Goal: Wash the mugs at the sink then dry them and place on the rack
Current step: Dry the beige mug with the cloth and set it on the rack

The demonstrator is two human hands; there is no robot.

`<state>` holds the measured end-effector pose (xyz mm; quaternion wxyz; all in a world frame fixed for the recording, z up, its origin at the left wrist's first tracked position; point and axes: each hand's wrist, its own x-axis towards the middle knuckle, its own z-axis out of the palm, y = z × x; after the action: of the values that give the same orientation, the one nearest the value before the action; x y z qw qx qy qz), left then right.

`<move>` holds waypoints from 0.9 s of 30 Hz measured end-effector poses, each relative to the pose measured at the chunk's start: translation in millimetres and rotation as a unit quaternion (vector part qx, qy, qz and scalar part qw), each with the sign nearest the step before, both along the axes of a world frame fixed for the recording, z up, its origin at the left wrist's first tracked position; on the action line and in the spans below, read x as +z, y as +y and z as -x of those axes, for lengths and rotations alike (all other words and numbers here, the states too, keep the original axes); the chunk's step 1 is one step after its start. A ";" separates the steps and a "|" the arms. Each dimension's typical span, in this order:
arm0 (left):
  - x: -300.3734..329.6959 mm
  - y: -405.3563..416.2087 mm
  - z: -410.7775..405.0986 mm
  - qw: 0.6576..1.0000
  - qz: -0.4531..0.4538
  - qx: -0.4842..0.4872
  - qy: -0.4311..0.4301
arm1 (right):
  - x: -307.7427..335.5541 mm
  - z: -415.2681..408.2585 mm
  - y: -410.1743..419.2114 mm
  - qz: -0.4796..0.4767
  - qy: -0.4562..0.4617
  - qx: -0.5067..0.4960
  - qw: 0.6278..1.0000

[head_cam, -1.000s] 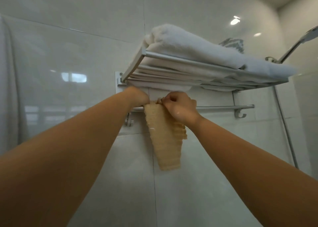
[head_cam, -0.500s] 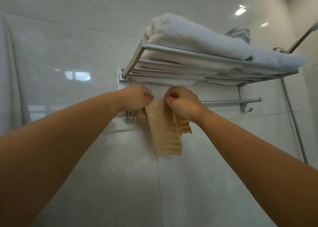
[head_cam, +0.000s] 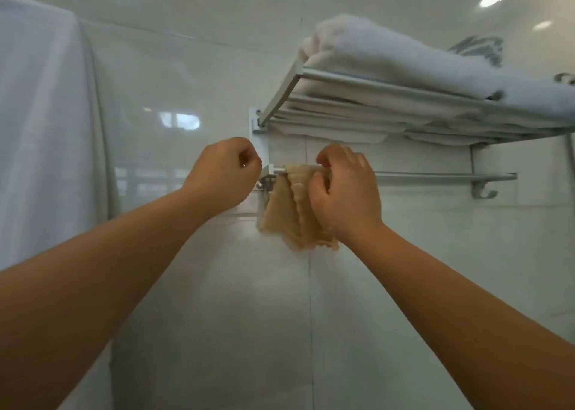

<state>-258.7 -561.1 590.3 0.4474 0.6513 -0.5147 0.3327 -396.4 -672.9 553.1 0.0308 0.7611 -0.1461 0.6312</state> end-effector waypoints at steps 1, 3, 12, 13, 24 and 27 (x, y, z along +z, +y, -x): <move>-9.4 10.2 -3.0 1.000 -0.003 -0.002 0.021 | -10.4 -1.8 12.0 -0.023 0.000 0.050 0.998; -28.4 33.2 -9.9 0.993 -0.035 -0.028 0.106 | -27.9 -6.4 35.8 -0.174 0.063 0.187 0.965; -158.6 186.5 -34.5 0.864 -0.196 -0.110 0.450 | -125.7 -33.7 115.9 -0.550 0.246 0.306 0.738; -173.6 204.7 -40.6 0.855 -0.203 -0.105 0.466 | -138.8 -41.4 129.0 -0.561 0.254 0.302 0.727; -325.0 405.7 -120.4 0.769 -0.228 -0.072 0.593 | -299.0 -128.0 320.6 -0.642 0.332 0.260 0.641; -364.6 445.3 -134.7 0.750 -0.251 -0.054 0.609 | -347.4 -147.4 363.6 -0.661 0.351 0.233 0.621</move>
<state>-124.0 -115.7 225.6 0.5040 0.7756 -0.2324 -0.3006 -249.0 -309.3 205.8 -0.5797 0.7487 -0.3197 0.0356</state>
